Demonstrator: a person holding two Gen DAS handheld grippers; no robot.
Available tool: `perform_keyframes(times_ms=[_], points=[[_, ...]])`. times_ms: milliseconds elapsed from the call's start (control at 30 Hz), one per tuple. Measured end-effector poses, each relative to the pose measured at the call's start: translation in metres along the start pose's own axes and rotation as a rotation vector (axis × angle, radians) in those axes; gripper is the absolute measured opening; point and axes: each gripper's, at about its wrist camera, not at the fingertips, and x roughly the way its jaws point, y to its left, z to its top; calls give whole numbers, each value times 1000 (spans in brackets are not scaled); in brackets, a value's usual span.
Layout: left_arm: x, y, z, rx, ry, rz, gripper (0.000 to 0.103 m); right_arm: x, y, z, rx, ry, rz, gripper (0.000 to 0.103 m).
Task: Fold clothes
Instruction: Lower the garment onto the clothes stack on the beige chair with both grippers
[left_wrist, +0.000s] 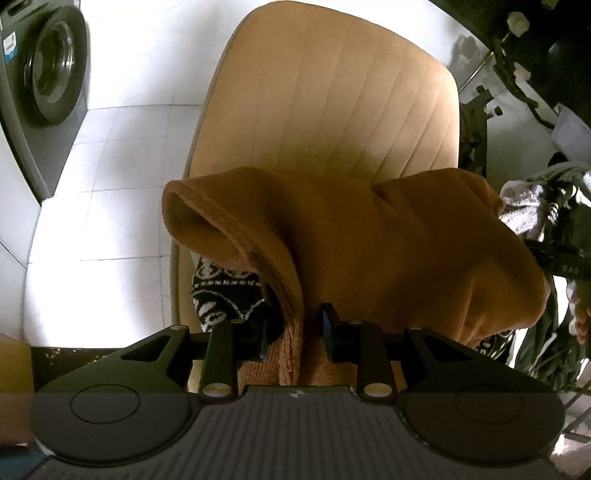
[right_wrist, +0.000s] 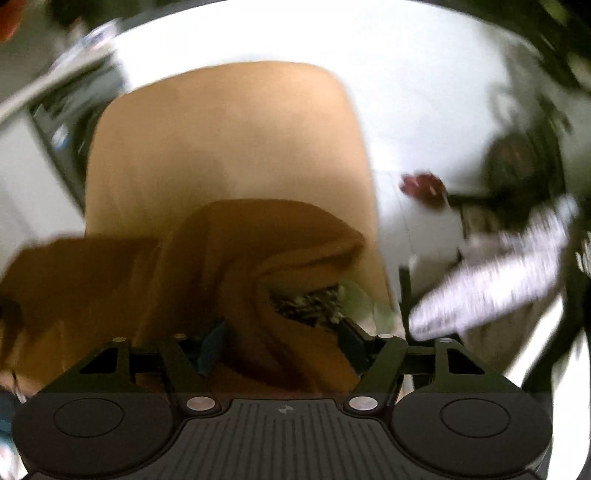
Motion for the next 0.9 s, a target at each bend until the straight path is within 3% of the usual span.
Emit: perform_keyframes(times_ms=[167,267,400,500,567,667,733,767,900], points=[[5,1,0,-10,6,10,28,12,9,1,-58,42,32,59],[5,-1,0,12,6,15,28,13,3,1,-8,68,64,38],[1,1,4,20,8,8,27,-13,-21,7,160,-13,65,0],[-6,6,6,3,5,-9,26,-47,-45,14,272,-112,13,0],[-9,10,7,-12,4,-20,25,-56,-63,15,335,-95,44,0],[-11,16,8,-26,10,-31,25,-44,-58,12,233,-10,70,2],[-12,19,8,-48,25,-43,27,-35,-48,10,210,-2,97,18],[-13,20,9,-64,35,-45,27,-30,-43,10,205,-7,112,32],[-14,12,3,-31,68,-25,30,-6,-23,11,148,17,105,54]])
